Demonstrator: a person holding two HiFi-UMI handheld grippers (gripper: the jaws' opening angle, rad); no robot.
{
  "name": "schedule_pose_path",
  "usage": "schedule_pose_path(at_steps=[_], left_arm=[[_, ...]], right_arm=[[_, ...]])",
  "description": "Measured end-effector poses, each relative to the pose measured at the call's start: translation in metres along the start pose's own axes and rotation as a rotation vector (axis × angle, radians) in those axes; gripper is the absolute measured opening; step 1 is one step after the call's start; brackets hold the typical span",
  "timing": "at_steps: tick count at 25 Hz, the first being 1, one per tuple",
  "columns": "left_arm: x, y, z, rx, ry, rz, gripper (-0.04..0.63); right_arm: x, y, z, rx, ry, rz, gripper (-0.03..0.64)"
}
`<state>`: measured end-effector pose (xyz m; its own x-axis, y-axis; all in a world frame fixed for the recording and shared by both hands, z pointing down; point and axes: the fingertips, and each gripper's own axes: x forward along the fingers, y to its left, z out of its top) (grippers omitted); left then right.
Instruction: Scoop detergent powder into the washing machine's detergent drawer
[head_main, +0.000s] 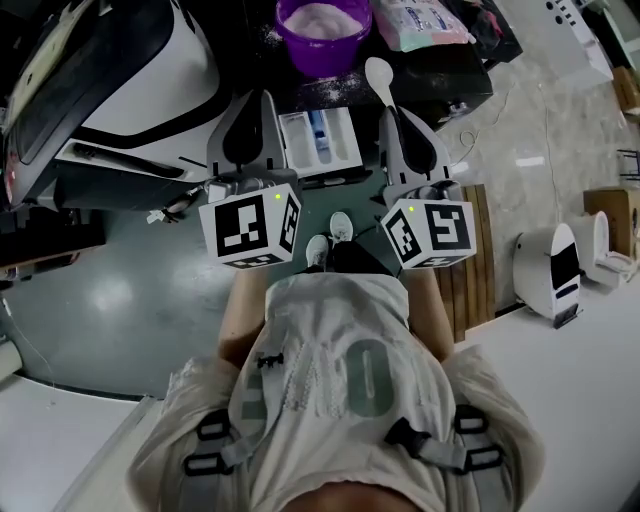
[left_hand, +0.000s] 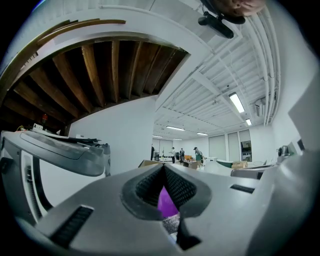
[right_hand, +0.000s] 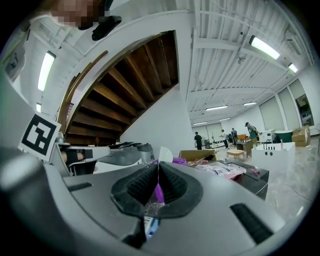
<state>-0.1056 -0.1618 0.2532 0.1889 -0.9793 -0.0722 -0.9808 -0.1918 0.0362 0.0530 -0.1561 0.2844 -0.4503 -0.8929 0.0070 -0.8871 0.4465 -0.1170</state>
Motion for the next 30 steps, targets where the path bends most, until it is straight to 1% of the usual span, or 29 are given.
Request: schedule_pose_path(at_steps=[4,7,17,21,30], left_arm=[[0.015,0.003,0.004,-0.012,-0.014,0.030,0.020],[0.027,0.000,0.004,-0.022,-0.023,0.038,0.020],[0.073,0.004,0.000,-0.014,-0.019,0.065,0.020],[0.090,0.010,0.005,-0.007,-0.013,0.077,0.020],[0.118,0.026,0.026,0.005,0.024,0.104,0.020]], right_arm=[[0.016,-0.011,0.004,-0.004,0.001,0.022,0.011],[0.027,-0.020,0.005,-0.001,0.002,0.036,0.011],[0.071,-0.045,0.002,0.005,0.021,0.075,0.012],[0.091,-0.052,0.010,0.008,0.025,0.084,0.012],[0.124,-0.060,0.045,-0.022,0.040,0.091,0.011]])
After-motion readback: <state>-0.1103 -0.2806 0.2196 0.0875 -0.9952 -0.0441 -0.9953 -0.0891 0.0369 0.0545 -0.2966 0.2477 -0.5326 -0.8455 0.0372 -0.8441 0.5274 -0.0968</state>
